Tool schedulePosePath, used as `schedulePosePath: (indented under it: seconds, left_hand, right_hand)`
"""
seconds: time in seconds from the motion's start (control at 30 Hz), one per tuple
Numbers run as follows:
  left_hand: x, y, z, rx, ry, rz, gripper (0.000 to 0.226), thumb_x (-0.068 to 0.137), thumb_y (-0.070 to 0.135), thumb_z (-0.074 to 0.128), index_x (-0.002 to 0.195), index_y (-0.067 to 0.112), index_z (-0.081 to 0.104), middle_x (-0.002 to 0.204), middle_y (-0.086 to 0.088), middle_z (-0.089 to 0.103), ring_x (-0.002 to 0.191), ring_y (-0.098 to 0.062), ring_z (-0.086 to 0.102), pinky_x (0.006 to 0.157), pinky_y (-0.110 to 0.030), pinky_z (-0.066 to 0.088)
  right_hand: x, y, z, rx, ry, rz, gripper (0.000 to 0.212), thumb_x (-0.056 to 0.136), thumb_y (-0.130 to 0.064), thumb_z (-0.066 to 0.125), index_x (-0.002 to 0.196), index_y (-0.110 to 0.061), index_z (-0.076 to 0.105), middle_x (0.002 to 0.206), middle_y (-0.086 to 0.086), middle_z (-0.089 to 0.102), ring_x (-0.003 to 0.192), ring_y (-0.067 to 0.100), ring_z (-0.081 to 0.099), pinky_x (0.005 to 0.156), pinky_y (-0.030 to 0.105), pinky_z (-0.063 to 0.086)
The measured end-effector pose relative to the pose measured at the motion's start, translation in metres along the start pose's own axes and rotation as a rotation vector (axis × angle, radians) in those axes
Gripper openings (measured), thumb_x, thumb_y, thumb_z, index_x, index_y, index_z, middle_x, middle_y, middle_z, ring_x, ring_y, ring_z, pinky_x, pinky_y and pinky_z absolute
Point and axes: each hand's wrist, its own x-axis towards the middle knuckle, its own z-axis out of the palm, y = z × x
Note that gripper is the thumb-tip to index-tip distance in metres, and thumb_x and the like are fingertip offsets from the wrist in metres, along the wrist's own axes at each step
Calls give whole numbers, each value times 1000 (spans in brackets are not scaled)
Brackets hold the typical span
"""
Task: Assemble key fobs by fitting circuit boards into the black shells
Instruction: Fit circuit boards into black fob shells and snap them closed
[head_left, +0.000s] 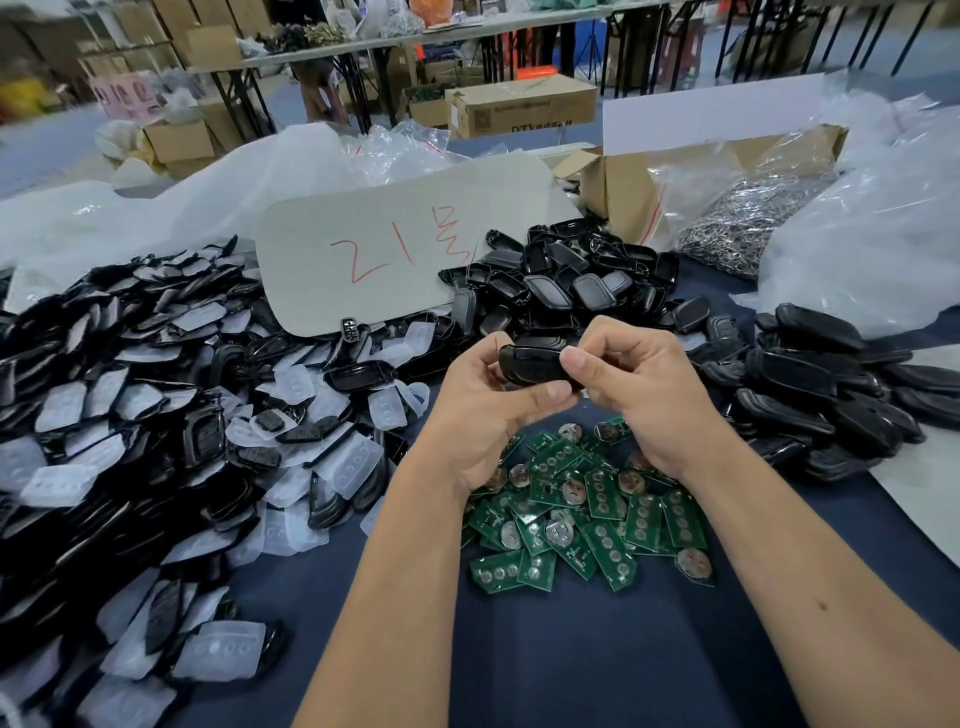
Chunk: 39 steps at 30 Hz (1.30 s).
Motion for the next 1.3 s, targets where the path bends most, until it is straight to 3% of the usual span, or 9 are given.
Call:
schedulePosePath:
  seconds: [0.17, 0.3, 0.4, 0.5, 0.67, 0.8, 1.03, 1.2, 1.3]
  left_hand:
    - [2, -3, -4, 72, 58, 9, 34, 69, -9, 83, 86, 6, 58, 99, -22, 68, 97, -38, 67, 88, -47, 63]
    - [5, -8, -5, 265, 219, 63, 32, 73, -8, 87, 87, 13, 68, 88, -11, 75, 91, -31, 70, 92, -58, 58]
    - [4, -6, -5, 283, 340, 96, 35, 74, -1, 90, 97, 14, 68, 91, -7, 78, 89, -32, 75, 87, -57, 62]
    - [6, -4, -1, 356, 401, 165, 28, 75, 6, 92, 90, 14, 69, 84, -5, 76, 81, -25, 76, 82, -51, 64]
    - [14, -6, 22, 525, 397, 195, 35, 73, 15, 94, 90, 27, 65, 82, -1, 74, 78, -21, 75, 75, -45, 65]
    - [32, -9, 60, 516, 324, 146, 31, 74, 9, 93, 87, 14, 66, 81, -12, 71, 71, -29, 75, 74, -48, 65]
    - [67, -18, 134, 371, 180, -172, 30, 75, 0, 90, 84, 7, 62, 60, 2, 64, 53, -15, 64, 73, -39, 64]
    - [90, -31, 170, 492, 196, -219, 26, 84, 18, 86, 70, 7, 66, 67, -8, 62, 60, -22, 55, 69, -34, 53]
    - [98, -38, 178, 586, 174, -220, 35, 91, 28, 80, 69, 8, 60, 62, -3, 53, 64, -23, 49, 68, -34, 46]
  right_hand:
    - [0, 3, 0, -49, -17, -49, 25, 94, -18, 73, 75, -8, 61, 76, 27, 40, 59, 13, 38, 58, 21, 34]
    - [2, 5, 0, -217, 46, -104, 18, 94, -8, 75, 78, -9, 68, 76, 2, 53, 66, 8, 46, 64, 22, 38]
    - [3, 7, -2, -219, 131, -23, 28, 96, -21, 74, 72, -13, 61, 61, -12, 46, 55, 8, 40, 56, 22, 34]
    - [3, 6, -5, -196, 182, 69, 38, 95, -35, 69, 70, -9, 55, 55, -5, 43, 51, 13, 35, 54, 28, 31]
    - [0, 0, -20, -248, 210, 97, 25, 100, -35, 64, 78, -22, 64, 57, 2, 58, 48, 15, 50, 45, 27, 41]
    - [-4, -10, -56, -415, 331, 80, 14, 95, -39, 62, 85, -34, 71, 59, -3, 64, 46, 12, 58, 49, 27, 42]
    - [-18, -34, -129, -542, 438, 108, 9, 90, -35, 71, 87, -32, 79, 57, -6, 66, 46, 11, 60, 61, 32, 49]
    - [-28, -39, -153, -619, 508, 217, 22, 95, -31, 70, 80, -45, 77, 53, -4, 66, 45, 7, 61, 65, 38, 57]
    - [-32, -37, -160, -630, 536, 281, 24, 98, -33, 65, 79, -35, 79, 49, -4, 64, 42, 3, 56, 62, 30, 47]
